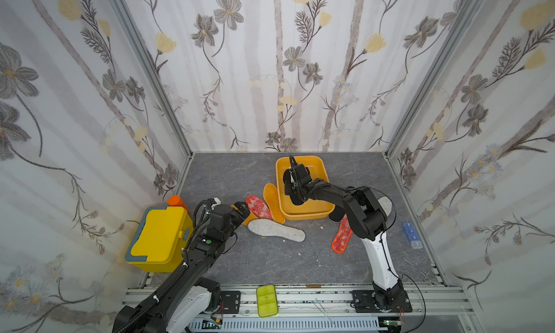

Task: Put the insoles into the storage box
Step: Place the insole in the storage box, then pick up the insole from the center of the board.

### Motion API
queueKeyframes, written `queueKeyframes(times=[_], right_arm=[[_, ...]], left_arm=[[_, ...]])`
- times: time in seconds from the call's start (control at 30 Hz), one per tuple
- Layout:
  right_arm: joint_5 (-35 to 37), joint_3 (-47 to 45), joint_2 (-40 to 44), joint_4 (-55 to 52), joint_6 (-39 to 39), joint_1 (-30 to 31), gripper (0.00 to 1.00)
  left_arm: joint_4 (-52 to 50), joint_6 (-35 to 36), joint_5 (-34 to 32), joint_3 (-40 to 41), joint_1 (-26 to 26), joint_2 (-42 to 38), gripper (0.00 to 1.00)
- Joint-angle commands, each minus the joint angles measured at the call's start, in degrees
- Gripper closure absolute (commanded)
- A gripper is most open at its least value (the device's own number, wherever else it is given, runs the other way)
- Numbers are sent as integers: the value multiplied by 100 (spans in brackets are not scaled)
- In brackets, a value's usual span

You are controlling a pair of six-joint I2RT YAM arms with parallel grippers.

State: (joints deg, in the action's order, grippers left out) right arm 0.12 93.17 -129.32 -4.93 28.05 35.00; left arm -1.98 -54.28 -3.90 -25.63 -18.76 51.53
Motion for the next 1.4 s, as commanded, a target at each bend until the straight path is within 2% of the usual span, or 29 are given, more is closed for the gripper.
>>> queueKeyframes(times=[0.0,0.37,0.73,0.9,1.17,1.37], right_arm=[[-38,-24,69,207,185,-24,92],[-147,-154,266,420,275,-54,90],[20,-809,1684,405,65,-259,82],[249,-1468,2676,156,318,-586,69],[-162,-2619,3912,-465,919,-1747,45],[-405,-3388,4258,-705,1135,-2433,37]], left_arm=[[-53,-11,-76,-39,11,-30,0],[-63,-12,-84,-39,6,-48,0],[375,5,195,-67,2,209,0],[616,105,354,-191,-15,512,0],[865,277,367,-432,-102,805,0],[934,321,422,-461,-119,936,0]])
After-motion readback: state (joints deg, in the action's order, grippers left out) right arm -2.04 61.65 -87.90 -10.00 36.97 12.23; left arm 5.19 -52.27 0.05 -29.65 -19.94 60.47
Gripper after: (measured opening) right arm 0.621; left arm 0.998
